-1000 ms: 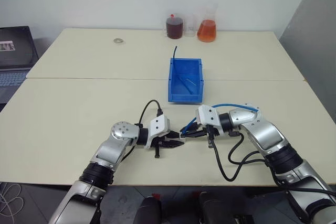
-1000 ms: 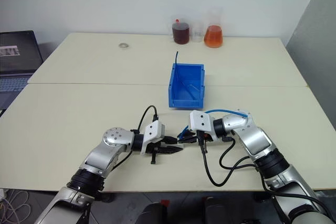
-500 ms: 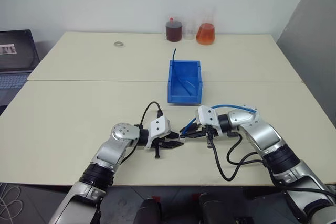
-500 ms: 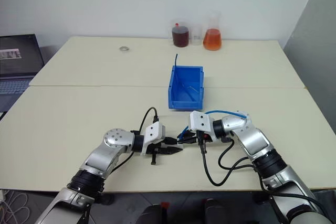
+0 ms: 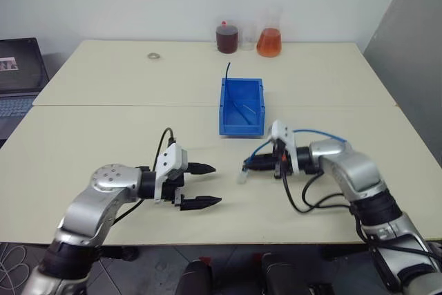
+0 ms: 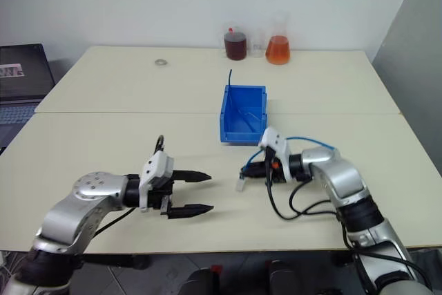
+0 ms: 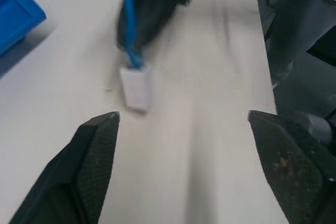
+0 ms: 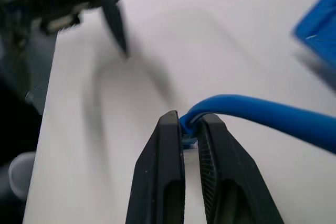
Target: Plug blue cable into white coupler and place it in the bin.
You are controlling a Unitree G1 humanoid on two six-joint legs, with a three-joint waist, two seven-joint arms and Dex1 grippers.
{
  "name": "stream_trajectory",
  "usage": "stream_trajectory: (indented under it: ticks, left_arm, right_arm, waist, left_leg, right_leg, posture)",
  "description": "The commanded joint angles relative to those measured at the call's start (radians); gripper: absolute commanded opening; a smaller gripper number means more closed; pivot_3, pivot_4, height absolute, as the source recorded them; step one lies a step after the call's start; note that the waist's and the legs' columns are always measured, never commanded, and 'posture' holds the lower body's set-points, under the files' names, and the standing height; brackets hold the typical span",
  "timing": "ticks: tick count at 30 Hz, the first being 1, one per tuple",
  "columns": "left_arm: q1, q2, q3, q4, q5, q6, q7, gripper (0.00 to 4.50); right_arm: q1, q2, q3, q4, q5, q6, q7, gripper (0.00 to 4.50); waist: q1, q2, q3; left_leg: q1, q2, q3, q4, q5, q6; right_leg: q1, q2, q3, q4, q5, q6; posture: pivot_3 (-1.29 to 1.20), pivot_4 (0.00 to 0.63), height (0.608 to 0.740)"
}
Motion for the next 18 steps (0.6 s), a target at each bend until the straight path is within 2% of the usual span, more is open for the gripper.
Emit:
stream_trajectory:
  ticks: [1,4,8,11,14,16,18]
  left_arm:
    - [-0.023,-0.014,0.053,-0.070,-0.020,0.041,0.108,4.49]
    - [-0.084,-0.069,0.053,-0.020,0.016,0.047,0.226,4.49]
    - [-0.152,-0.163,0.047,0.017,0.036,0.046,0.356,4.49]
    - [-0.153,-0.216,0.017,-0.007,0.042,0.047,0.407,4.49]
    - [-0.141,-0.230,0.003,-0.025,0.046,0.047,0.427,4.49]
    - [-0.126,-0.236,0.018,-0.041,0.038,0.058,0.455,4.50]
    - [-0.107,-0.241,0.043,-0.059,0.029,0.072,0.491,4.50]
  right_arm:
    - [-0.203,0.028,-0.099,0.108,0.034,0.093,-0.096,0.12]
    - [-0.368,0.068,-0.117,0.343,0.006,0.083,-0.143,0.12]
    - [-0.568,0.130,-0.071,0.737,-0.111,-0.102,-0.182,0.12]
    - [-0.667,0.175,-0.061,1.000,-0.188,-0.254,-0.214,0.12]
    - [-0.713,0.195,-0.061,1.145,-0.241,-0.350,-0.236,0.12]
    - [-0.733,0.203,-0.068,1.205,-0.264,-0.389,-0.240,0.81]
    - [-0.748,0.206,-0.077,1.241,-0.282,-0.417,-0.247,1.28]
  waist:
    - [-0.002,0.000,0.000]
    - [-0.003,0.001,0.000]
    - [-0.004,0.000,0.000]
    - [-0.005,-0.001,0.000]
    - [-0.004,-0.001,0.000]
    - [-0.003,-0.001,0.000]
    - [-0.002,-0.001,0.000]
  left_leg:
    - [0.000,0.000,0.000,0.000,0.000,0.000]
    - [0.001,0.000,-0.001,-0.001,0.000,0.000]
    - [-0.001,0.000,0.001,-0.002,0.000,0.000]
    - [-0.008,0.000,0.003,-0.002,0.000,0.000]
    - [-0.019,-0.001,0.003,-0.002,0.000,-0.001]
    - [-0.021,0.000,0.004,-0.003,0.001,-0.003]
    - [-0.026,0.000,0.005,-0.002,0.001,-0.004]
  right_leg:
    - [0.000,0.000,0.000,0.000,0.000,0.000]
    - [0.001,0.001,-0.001,-0.002,-0.001,0.000]
    - [0.000,0.000,0.000,-0.004,0.002,-0.003]
    - [-0.006,0.000,0.001,-0.005,0.002,-0.003]
    - [-0.018,-0.002,0.001,-0.004,0.003,-0.003]
    - [-0.020,-0.003,0.000,-0.004,0.003,-0.003]
    - [-0.025,-0.003,0.000,-0.004,0.003,-0.003]
  posture:
    - [0.00,0.150,0.740]
    - [0.00,0.150,0.740]
    - [0.00,0.150,0.740]
    - [0.00,0.150,0.740]
    - [0.00,0.150,0.740]
    - [0.00,0.150,0.740]
    - [0.00,0.150,0.740]
